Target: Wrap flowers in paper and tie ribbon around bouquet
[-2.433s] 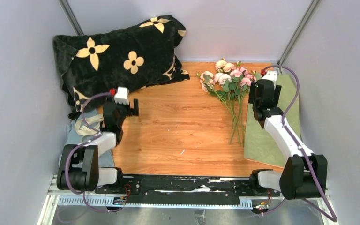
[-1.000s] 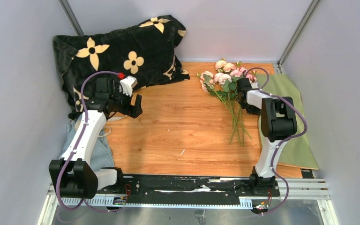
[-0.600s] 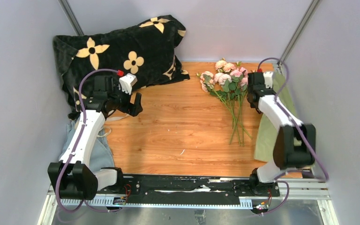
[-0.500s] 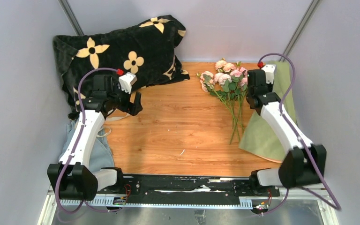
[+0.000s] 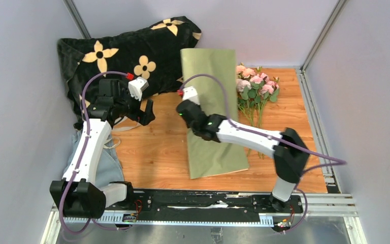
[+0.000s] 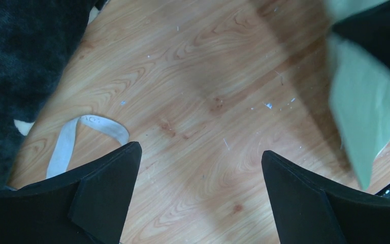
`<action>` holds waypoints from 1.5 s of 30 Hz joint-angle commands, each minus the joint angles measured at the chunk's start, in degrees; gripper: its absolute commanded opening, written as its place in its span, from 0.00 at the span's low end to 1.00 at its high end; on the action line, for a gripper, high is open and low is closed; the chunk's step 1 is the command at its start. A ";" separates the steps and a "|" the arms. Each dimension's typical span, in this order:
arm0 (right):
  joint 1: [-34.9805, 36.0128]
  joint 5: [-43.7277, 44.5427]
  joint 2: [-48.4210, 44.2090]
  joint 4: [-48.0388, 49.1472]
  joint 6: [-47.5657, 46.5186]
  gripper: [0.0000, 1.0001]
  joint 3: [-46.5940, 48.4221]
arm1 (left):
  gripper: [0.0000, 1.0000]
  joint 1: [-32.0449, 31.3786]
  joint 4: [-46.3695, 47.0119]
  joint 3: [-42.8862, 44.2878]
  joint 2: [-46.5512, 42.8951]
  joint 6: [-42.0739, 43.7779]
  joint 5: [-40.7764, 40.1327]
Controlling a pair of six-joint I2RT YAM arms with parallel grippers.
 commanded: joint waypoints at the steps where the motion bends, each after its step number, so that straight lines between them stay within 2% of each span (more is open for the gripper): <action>1: 3.33 -8.92 10.45 4.77 6.74 0.00 7.43 | 1.00 0.18 -1.96 0.87 1.55 2.49 -0.70; 4: 3.41 -13.34 16.76 10.68 10.80 0.00 9.32 | 1.00 0.25 -2.22 0.54 3.90 2.21 -0.91; 7: 2.96 -17.88 21.92 10.65 11.58 0.02 13.77 | 1.00 0.25 -1.85 0.24 5.65 2.95 -3.61; 10: 1.80 -27.19 23.32 7.44 7.06 0.42 18.11 | 1.00 0.25 -0.48 -1.07 6.84 4.76 -8.14; 11: 1.16 -30.61 21.73 5.36 4.29 0.53 18.82 | 1.00 0.25 0.32 -1.89 7.18 5.24 -10.50; 13: -0.64 -35.91 17.62 3.27 0.03 0.62 16.71 | 1.00 0.25 2.16 -3.26 7.92 5.86 -14.25; 17: -7.71 -46.91 2.78 -2.59 -9.44 0.65 6.36 | 1.00 0.25 4.70 -4.98 9.94 6.42 -18.11; 19: -15.12 -50.27 -3.13 -4.27 -10.04 0.65 0.35 | 1.00 0.25 5.25 -5.39 11.01 6.08 -18.18; 21: -22.80 -54.33 -6.96 -2.93 -8.14 0.62 -5.46 | 1.00 0.25 5.84 -5.20 12.19 5.44 -18.01; 24: -31.71 -53.19 -5.61 -2.21 -7.91 0.40 -8.07 | 0.99 0.25 5.49 -3.55 14.17 4.13 -17.12; 29: -38.31 -52.86 9.40 -8.44 -12.34 0.11 2.84 | 0.98 0.25 4.43 -2.48 15.91 3.97 -16.30; 31: -39.12 -54.37 15.89 -11.17 -12.42 0.06 9.20 | 0.98 0.25 4.45 -2.40 16.37 3.78 -16.74; 34: -39.44 -55.39 24.91 -12.57 -12.15 0.00 18.21 | 0.99 0.25 4.49 -2.14 17.69 3.14 -17.22; 38: -41.58 -49.49 33.81 -15.90 -10.29 0.00 25.99 | 0.99 0.22 4.40 -1.43 19.77 2.78 -16.78; 43: -52.22 -45.42 34.37 -16.65 -5.21 0.00 20.75 | 0.99 0.08 2.82 1.42 23.57 1.25 -14.91; 45: -59.59 -46.65 33.08 -17.52 -4.41 0.00 17.78 | 0.98 -0.18 2.67 2.63 24.78 -0.04 -14.51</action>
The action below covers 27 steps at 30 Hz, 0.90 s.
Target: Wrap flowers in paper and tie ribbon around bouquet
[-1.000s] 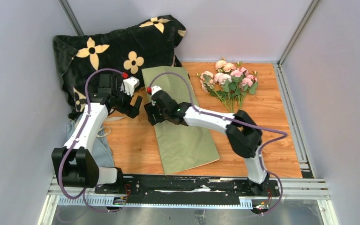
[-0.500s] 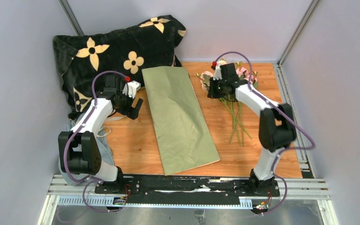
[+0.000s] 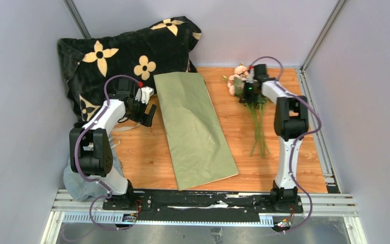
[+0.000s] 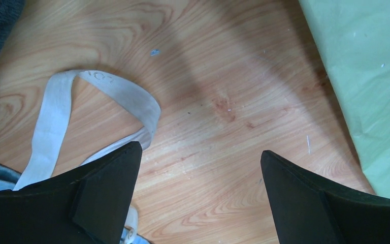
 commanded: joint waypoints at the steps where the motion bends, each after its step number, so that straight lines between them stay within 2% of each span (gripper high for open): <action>1: -14.96 4.57 -1.58 -5.70 2.84 0.00 -8.12 | 0.96 -0.47 -1.28 3.99 2.45 -3.33 1.54; 5: -24.37 4.29 -7.19 -2.83 1.77 0.00 -16.56 | 0.95 -2.60 -2.45 6.91 3.19 -3.91 1.02; 9: -25.85 2.47 -9.46 -5.81 -0.98 0.02 -14.85 | 0.94 -4.97 -2.39 8.09 3.55 -3.22 -1.37; 12: -21.44 -0.80 -13.68 -5.87 -3.15 0.08 -14.41 | 0.91 -5.45 -2.72 8.01 3.76 -3.33 -2.62; 14: -16.92 -2.88 -17.10 -4.78 -4.39 0.15 -14.99 | 0.85 -5.44 -3.56 8.10 3.50 -3.30 -2.50; 16: -12.43 -8.03 -20.89 0.71 -3.01 0.31 -18.43 | 0.82 -5.47 -4.20 7.93 2.78 -3.14 -1.81; 17: -9.66 -11.47 -22.42 5.03 -1.71 0.42 -21.01 | 0.81 -5.47 -4.16 7.67 2.38 -3.06 -1.48; 19: -4.30 -17.70 -22.94 11.39 -0.22 0.54 -24.26 | 0.80 -5.47 -4.05 7.71 2.23 -3.17 -0.94; 23: 4.08 -20.01 -17.38 10.56 -1.62 0.57 -17.88 | 0.78 -5.71 -4.34 9.00 3.13 -4.73 -0.89; 27: 5.06 -19.30 -8.89 9.54 0.54 0.51 -8.40 | 0.78 -5.88 -4.55 8.22 1.53 -4.63 0.59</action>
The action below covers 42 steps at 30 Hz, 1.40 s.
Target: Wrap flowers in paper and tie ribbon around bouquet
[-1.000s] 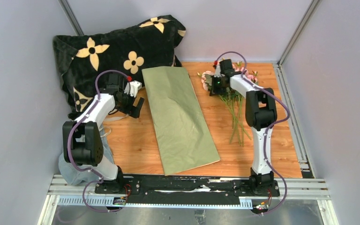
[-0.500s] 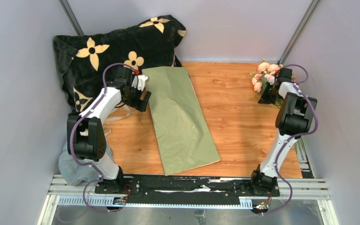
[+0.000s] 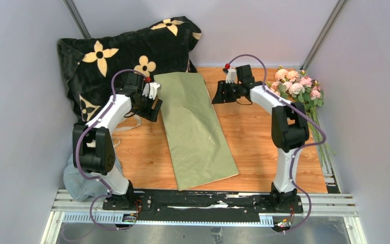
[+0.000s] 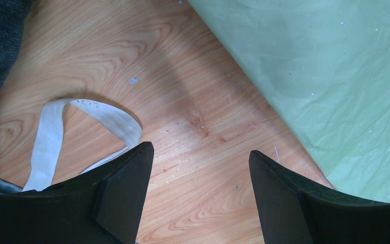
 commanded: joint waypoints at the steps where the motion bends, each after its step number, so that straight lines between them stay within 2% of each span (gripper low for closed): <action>1: -0.67 -1.80 9.05 -0.35 1.85 0.50 8.50 | 0.78 -0.29 -1.22 0.74 -2.09 -0.61 2.19; 3: -0.67 -3.65 12.37 -0.97 2.66 0.45 12.19 | 0.78 -0.35 -1.21 0.58 -2.52 -0.88 3.22; 7: -0.74 -5.46 15.95 0.80 5.39 0.40 12.82 | 0.78 -0.86 -1.32 0.89 -1.45 -1.43 4.57; 11: -0.74 -10.13 18.20 5.44 8.87 0.39 11.81 | 0.78 -1.79 -1.70 0.77 -1.92 -0.88 5.83; 14: -0.82 -10.09 19.28 6.12 9.28 0.38 11.84 | 0.78 -2.49 -1.72 1.20 -2.36 -1.11 8.39; 18: -1.22 -14.56 20.87 8.05 10.89 0.36 12.14 | 0.78 -3.01 0.02 3.01 0.51 -2.61 8.35; 20: -1.35 -18.72 21.61 9.98 12.32 0.37 11.80 | 0.82 -3.01 1.01 4.64 3.17 -4.39 8.06; 24: -1.35 -23.94 21.17 16.45 16.04 0.38 8.67 | 0.87 -3.01 4.99 4.68 6.20 -4.39 15.42; 25: -1.34 -25.35 20.74 18.85 17.57 0.35 7.62 | 0.87 -3.01 6.84 4.40 6.60 -4.89 15.87; 29: -1.43 -30.91 16.64 30.34 25.24 0.07 0.75 | 0.85 -3.17 9.62 6.20 9.56 -5.34 13.71; 30: -1.51 -31.03 14.83 33.00 26.45 0.03 -1.40 | 0.84 -3.37 9.75 6.93 10.36 -5.26 12.84; 31: -1.53 -30.71 11.87 35.12 27.45 0.00 -3.81 | 0.83 -3.82 9.81 7.57 11.10 -5.00 11.83; 33: -1.54 -29.65 8.02 37.36 28.10 0.00 -8.53 | 0.83 -5.00 9.77 8.76 12.22 -4.34 10.56; 37: -2.63 -20.83 -5.60 36.70 27.76 0.00 -19.72 | 0.83 -8.03 9.73 12.20 12.77 -3.42 9.57; 39: -3.17 -13.51 -13.90 29.46 24.67 0.00 -23.67 | 0.85 -9.94 8.69 15.37 12.81 -2.39 9.22; 41: -2.51 -1.83 -22.43 15.48 18.21 0.00 -24.51 | 0.87 -11.44 6.19 19.63 12.74 -0.97 8.40; 42: -1.45 4.49 -26.66 12.42 16.78 0.00 -24.65 | 0.88 -12.10 4.84 22.01 12.58 -0.65 8.21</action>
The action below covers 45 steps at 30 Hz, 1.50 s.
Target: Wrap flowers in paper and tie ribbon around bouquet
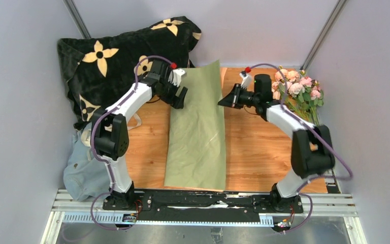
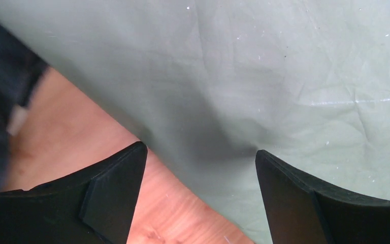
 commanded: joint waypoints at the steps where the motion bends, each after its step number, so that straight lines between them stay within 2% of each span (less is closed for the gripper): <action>1: 2.06 26.27 -16.15 -18.92 -9.35 0.00 -2.17 | 0.88 -3.07 -3.69 10.29 -1.09 2.79 -1.48; 3: 6.62 35.37 -22.60 -20.22 -13.07 0.00 -3.81 | 0.89 -3.87 -6.83 14.72 -2.36 2.01 -0.40; 6: 14.41 45.41 -27.62 -19.90 -19.11 0.00 -5.42 | 0.93 -4.54 -11.20 19.73 -6.15 -0.76 3.53; 9: 18.47 49.79 -29.64 -17.11 -21.33 0.00 -6.84 | 0.99 -6.04 -11.60 18.78 -12.90 -2.21 7.67; 14: 25.55 55.37 -31.45 -12.39 -23.86 0.00 -8.19 | 1.00 -10.85 -11.59 15.99 -20.44 -4.27 4.43; 19: 32.00 62.28 -31.40 -10.37 -26.35 0.00 -8.71 | 1.00 -10.91 -10.43 18.19 -20.73 -7.91 -3.06; 21: 33.99 66.77 -31.20 -9.15 -27.44 0.00 -9.24 | 1.00 -10.91 -8.66 18.72 -20.26 -11.56 -4.73; 24: 35.90 73.16 -30.47 -8.74 -26.94 0.00 -9.33 | 1.00 -10.91 -4.69 18.24 -19.99 -19.69 -1.41; 27: 37.68 74.10 -29.72 -7.32 -26.61 0.00 -9.11 | 1.00 -11.97 0.79 16.22 -20.70 -23.72 -2.11; 30: 39.12 75.58 -27.87 -7.62 -26.90 0.00 -7.91 | 1.00 -12.57 0.72 17.80 -19.11 -23.77 -2.81; 33: 40.05 76.87 -26.19 -8.15 -26.98 0.00 -7.13 | 1.00 -12.58 1.26 19.90 -17.02 -21.89 1.77; 35: 40.70 77.77 -25.55 -8.26 -27.28 0.00 -6.74 | 1.00 -12.66 1.12 21.96 -15.25 -21.19 1.98; 39: 41.51 78.64 -25.19 -8.79 -27.59 0.00 -6.00 | 1.00 -12.67 -0.89 25.47 -11.97 -20.62 -4.54; 45: 42.52 79.77 -24.73 -9.55 -28.38 0.00 -5.06 | 1.00 -12.75 -1.29 25.13 -9.21 -20.43 -11.40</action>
